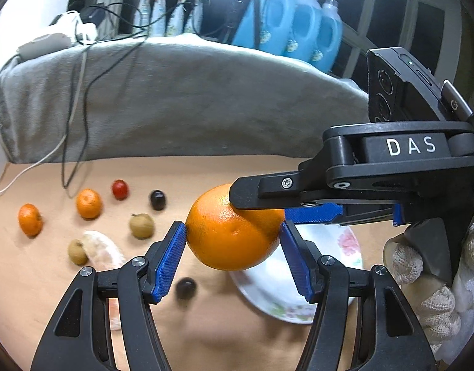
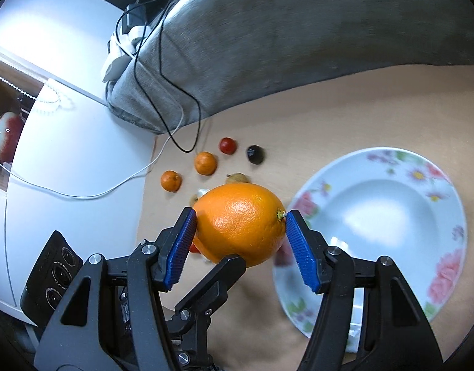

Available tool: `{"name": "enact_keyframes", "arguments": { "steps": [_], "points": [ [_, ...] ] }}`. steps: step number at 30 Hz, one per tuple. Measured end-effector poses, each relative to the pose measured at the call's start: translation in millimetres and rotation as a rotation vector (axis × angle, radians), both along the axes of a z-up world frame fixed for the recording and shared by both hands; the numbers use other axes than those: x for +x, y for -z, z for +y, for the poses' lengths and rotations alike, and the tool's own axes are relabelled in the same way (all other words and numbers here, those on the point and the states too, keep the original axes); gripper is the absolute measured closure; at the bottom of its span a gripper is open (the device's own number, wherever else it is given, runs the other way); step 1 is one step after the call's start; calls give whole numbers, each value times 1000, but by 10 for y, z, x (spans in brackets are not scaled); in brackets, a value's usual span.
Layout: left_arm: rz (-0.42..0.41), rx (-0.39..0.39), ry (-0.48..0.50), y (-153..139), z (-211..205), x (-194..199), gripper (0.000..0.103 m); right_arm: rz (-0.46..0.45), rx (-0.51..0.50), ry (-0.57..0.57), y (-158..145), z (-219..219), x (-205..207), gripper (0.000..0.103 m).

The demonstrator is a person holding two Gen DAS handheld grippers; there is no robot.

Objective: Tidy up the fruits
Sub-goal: 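Carry the large orange onto the white floral plate and open the grippers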

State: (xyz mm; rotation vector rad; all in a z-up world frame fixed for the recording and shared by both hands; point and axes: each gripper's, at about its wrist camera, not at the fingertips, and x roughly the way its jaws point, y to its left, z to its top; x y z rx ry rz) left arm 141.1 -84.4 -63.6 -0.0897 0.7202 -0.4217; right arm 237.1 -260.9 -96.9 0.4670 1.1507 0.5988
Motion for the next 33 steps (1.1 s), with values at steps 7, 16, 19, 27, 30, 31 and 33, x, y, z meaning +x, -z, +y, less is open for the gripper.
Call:
{"name": "enact_keyframes", "arguments": {
  "steps": [7,16,19,27,30,31,33],
  "points": [
    [14,2,52,35,-266,-81,41,-1,-20,23,19,-239,-102,39],
    [46,5,138,148,-542,-120,41,14,-56,58,84,-577,-195,39],
    [47,5,169,154,-579,-141,41,22,-65,67,117,-679,-196,39],
    [20,23,165,93,-494,-247,41,-75,-120,119,-1,-886,-214,39],
    [13,26,156,65,-428,-299,41,-100,-133,123,-20,-902,-226,39],
    [9,29,152,59,-424,-304,41,-115,-140,122,-32,-897,-236,39],
    [5,31,138,43,-380,-319,40,-141,-161,115,-51,-881,-260,37]
  ]
}}
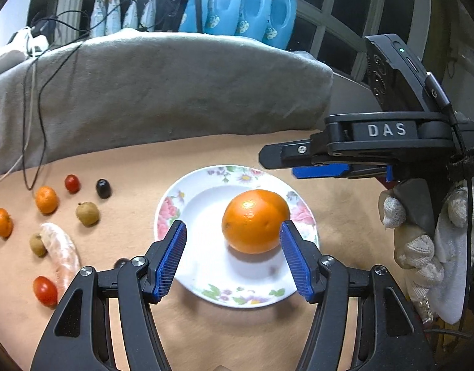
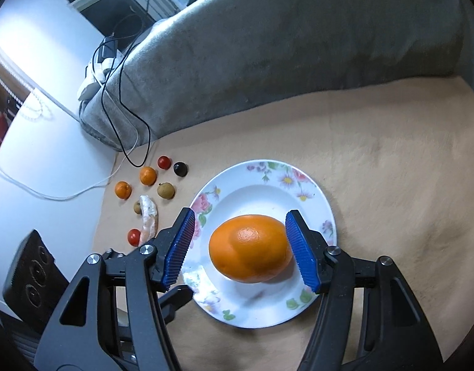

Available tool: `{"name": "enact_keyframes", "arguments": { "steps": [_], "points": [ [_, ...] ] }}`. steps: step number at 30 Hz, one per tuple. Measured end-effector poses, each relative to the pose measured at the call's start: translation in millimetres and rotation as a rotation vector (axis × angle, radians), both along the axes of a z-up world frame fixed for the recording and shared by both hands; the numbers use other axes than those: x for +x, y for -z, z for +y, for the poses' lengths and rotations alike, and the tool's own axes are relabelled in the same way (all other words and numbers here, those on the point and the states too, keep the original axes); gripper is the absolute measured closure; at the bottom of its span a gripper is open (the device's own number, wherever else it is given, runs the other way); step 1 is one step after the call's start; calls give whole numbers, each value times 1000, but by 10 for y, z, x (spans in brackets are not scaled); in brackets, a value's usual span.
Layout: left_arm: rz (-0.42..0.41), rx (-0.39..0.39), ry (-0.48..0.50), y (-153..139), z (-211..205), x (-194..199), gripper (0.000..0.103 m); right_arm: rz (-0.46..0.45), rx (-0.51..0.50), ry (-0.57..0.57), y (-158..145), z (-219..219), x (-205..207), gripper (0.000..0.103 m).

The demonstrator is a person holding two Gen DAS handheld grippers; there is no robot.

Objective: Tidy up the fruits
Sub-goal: 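Carry the large orange onto the white floral plate and open the grippers, then withdraw both grippers from the plate toward the small fruits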

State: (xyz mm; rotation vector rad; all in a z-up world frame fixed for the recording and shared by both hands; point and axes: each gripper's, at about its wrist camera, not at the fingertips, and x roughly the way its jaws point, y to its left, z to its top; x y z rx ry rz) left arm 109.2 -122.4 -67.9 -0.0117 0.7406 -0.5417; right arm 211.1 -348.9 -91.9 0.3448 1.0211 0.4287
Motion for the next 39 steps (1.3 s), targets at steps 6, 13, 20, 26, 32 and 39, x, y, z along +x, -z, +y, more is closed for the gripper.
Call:
{"name": "enact_keyframes", "arguments": {
  "steps": [6,13,20,26,32,39],
  "points": [
    [-8,-6,-42,-27,137,-9,40,-61,-31,-4,-40,38,-35,19],
    [-57,3,-88,-82,424,-125,40,-107,-82,-39,-70,165,-47,19],
    [-45,0,-200,-25,879,-160,40,-151,-98,-96,-144,399,-38,19],
    [-26,18,-276,64,1195,-189,41,-173,-114,-153,-181,650,19,19],
    [5,26,-336,176,1448,-191,41,-161,-118,-207,-151,920,95,19],
    [30,28,-356,269,1610,-125,47,-102,-88,-246,-39,1173,244,19]
  ]
}}
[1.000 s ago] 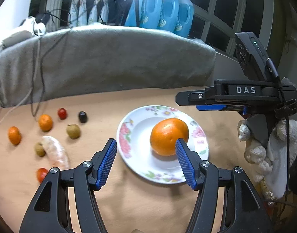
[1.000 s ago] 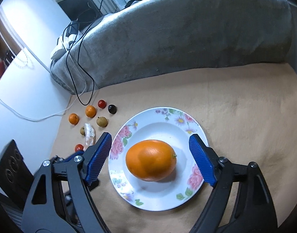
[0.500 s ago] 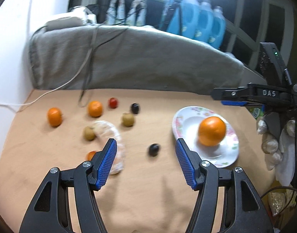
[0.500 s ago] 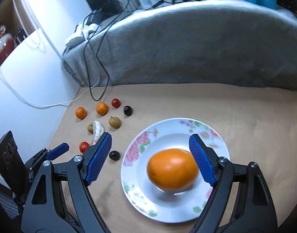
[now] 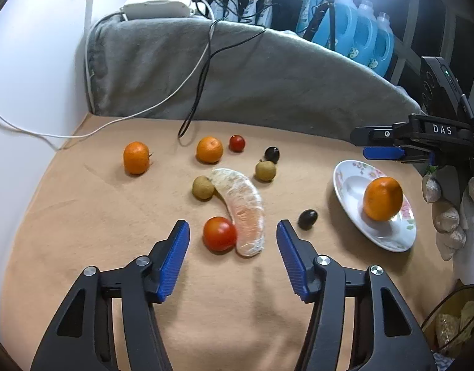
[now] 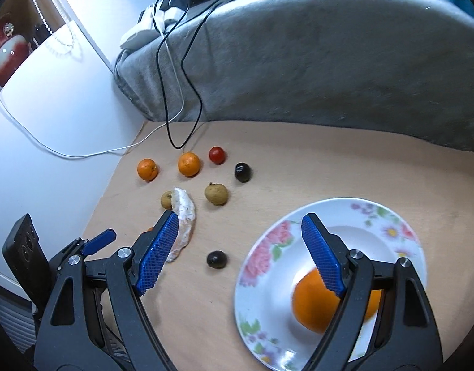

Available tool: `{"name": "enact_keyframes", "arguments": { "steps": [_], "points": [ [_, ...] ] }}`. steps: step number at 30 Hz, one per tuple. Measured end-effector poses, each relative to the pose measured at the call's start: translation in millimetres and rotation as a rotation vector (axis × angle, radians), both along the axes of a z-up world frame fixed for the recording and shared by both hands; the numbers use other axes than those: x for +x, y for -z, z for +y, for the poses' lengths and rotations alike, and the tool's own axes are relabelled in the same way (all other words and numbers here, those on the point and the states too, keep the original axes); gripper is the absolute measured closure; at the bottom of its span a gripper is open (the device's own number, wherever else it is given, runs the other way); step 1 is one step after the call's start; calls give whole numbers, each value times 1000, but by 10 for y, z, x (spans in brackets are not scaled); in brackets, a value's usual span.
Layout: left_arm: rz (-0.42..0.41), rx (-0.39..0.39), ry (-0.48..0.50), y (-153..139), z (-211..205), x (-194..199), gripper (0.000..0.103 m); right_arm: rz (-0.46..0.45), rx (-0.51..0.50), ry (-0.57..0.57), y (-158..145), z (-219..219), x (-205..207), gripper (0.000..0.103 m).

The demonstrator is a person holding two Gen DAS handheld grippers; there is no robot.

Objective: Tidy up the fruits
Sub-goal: 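Withdraw both grippers from the plate toward the small fruits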

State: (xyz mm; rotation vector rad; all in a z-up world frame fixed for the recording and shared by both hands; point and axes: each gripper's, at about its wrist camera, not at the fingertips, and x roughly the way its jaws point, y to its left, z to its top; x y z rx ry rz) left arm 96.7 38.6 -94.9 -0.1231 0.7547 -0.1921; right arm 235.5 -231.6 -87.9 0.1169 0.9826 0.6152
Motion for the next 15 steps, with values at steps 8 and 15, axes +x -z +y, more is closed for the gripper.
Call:
{"name": "enact_keyframes", "arguments": {
  "steps": [8,15],
  "points": [
    [41,-5,6,151,50,91,55,44,3,-24,88,276,173,25],
    [87,-23,10,273,93,202,60,124,-26,-43,280,593,372,41]
  ]
}}
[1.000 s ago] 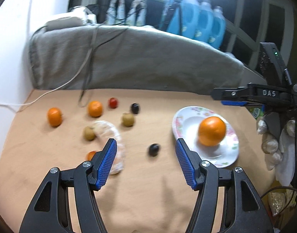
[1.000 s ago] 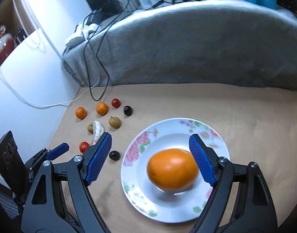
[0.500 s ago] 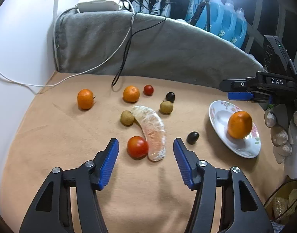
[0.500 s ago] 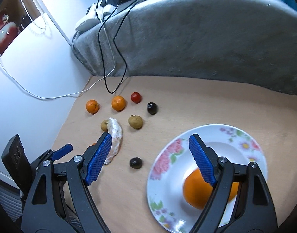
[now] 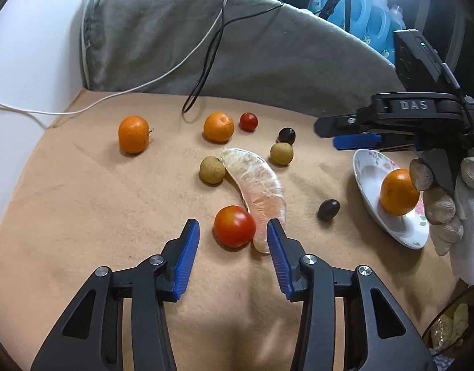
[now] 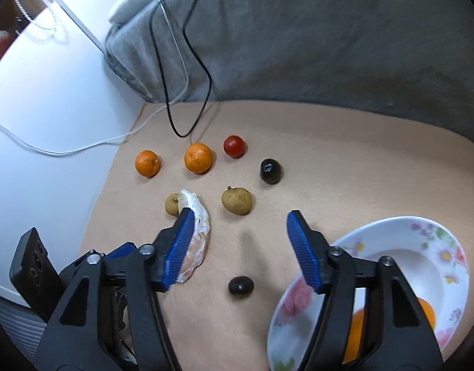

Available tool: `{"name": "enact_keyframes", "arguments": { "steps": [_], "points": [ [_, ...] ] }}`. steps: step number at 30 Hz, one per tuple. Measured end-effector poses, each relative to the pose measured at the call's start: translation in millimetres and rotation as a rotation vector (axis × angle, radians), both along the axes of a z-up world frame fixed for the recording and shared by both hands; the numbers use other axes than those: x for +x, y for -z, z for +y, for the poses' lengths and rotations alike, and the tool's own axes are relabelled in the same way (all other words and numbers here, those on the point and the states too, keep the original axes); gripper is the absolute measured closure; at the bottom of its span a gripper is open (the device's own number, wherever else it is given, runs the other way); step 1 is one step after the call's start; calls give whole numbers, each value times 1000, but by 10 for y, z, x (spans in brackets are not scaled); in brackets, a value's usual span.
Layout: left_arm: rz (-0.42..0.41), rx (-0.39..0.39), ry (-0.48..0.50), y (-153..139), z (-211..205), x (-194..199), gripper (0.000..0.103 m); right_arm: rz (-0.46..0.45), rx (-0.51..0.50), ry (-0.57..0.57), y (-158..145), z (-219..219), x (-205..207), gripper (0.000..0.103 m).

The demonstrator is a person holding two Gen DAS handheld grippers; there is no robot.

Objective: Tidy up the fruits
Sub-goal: 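Withdraw both grippers from the plate toward the small fruits, then grasp the brown potato with the right gripper while the left grasps the red tomato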

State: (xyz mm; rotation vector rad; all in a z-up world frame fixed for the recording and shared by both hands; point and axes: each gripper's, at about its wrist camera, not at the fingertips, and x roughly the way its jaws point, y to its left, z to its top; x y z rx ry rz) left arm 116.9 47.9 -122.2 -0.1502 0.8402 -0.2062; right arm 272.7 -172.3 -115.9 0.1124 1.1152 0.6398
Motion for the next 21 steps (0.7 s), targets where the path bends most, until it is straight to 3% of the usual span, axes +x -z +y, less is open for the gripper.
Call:
{"name": "enact_keyframes", "arguments": {
  "steps": [21],
  "points": [
    [52,-77,25,135,91,172,66,78,-87,-6,348,419,328,56]
  ]
}}
